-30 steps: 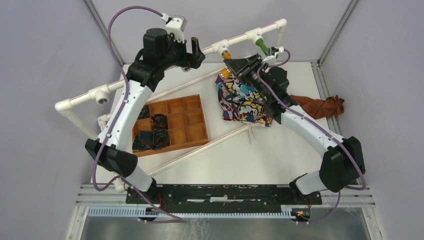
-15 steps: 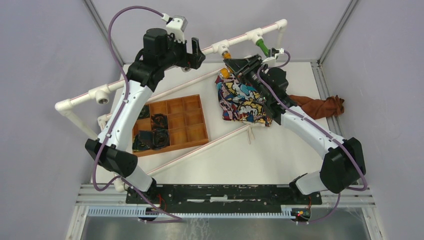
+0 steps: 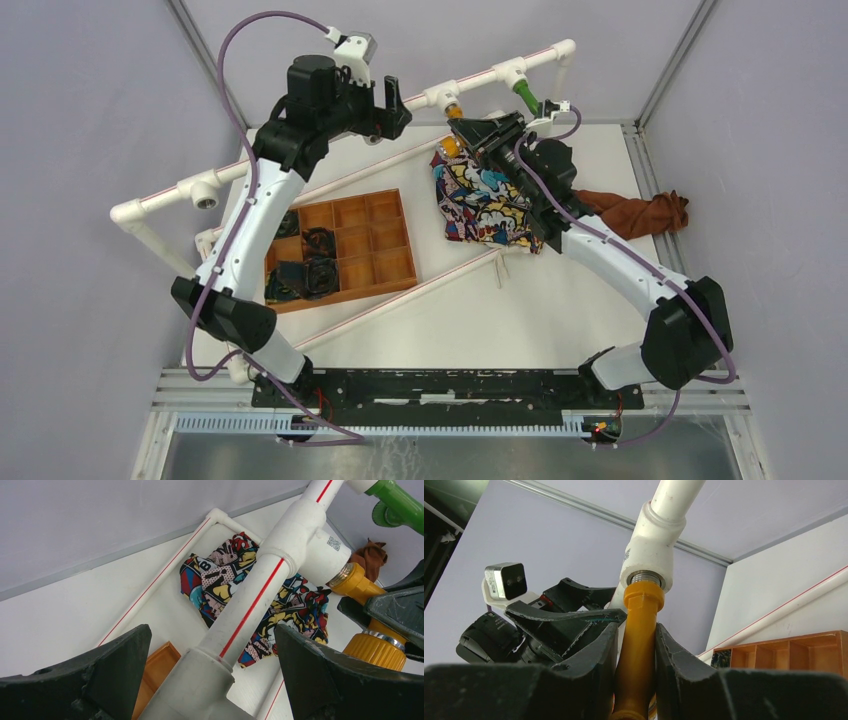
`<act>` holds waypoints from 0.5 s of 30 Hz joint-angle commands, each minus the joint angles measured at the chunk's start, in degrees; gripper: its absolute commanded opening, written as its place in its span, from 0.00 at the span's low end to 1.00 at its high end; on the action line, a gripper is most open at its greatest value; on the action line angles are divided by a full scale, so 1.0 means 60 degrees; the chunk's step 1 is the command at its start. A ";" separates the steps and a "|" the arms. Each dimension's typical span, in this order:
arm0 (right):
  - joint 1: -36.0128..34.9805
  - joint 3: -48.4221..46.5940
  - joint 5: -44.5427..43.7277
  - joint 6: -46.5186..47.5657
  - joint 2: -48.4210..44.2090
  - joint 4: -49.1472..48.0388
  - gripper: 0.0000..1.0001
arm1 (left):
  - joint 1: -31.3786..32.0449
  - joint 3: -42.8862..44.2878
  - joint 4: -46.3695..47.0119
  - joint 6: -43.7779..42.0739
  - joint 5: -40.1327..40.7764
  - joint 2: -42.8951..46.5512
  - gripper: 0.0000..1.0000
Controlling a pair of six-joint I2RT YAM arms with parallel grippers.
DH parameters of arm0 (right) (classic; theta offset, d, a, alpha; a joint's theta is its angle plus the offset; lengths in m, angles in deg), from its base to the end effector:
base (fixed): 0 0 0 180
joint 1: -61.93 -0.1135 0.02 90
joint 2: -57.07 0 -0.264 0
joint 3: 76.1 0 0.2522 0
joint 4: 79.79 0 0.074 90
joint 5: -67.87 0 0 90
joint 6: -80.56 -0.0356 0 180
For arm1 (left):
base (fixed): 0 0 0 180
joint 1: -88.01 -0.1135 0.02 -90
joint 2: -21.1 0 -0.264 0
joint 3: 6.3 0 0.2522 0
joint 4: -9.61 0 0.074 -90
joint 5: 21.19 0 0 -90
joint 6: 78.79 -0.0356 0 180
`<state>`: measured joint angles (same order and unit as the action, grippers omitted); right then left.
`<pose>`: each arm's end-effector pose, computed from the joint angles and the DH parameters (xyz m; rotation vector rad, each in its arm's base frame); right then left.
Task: Install the water faucets
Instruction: Screw the water faucet onto the adaptor.
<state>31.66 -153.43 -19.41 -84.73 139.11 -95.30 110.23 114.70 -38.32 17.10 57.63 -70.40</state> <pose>0.2949 0.1741 0.3748 0.5605 1.4703 1.5366 0.3212 -0.1387 0.4672 0.4057 1.8762 -0.5170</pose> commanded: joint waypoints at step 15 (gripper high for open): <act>-0.0146 0.0364 -0.0373 -0.4701 0.0619 -0.2479 0.00 | 0.0568 0.1487 -0.1536 0.0601 -0.0310 0.0460 1.00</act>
<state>31.38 -151.35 -20.20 -84.86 139.35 -100.00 110.73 122.83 -46.30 16.49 59.46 -73.64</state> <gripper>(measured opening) 0.340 0.996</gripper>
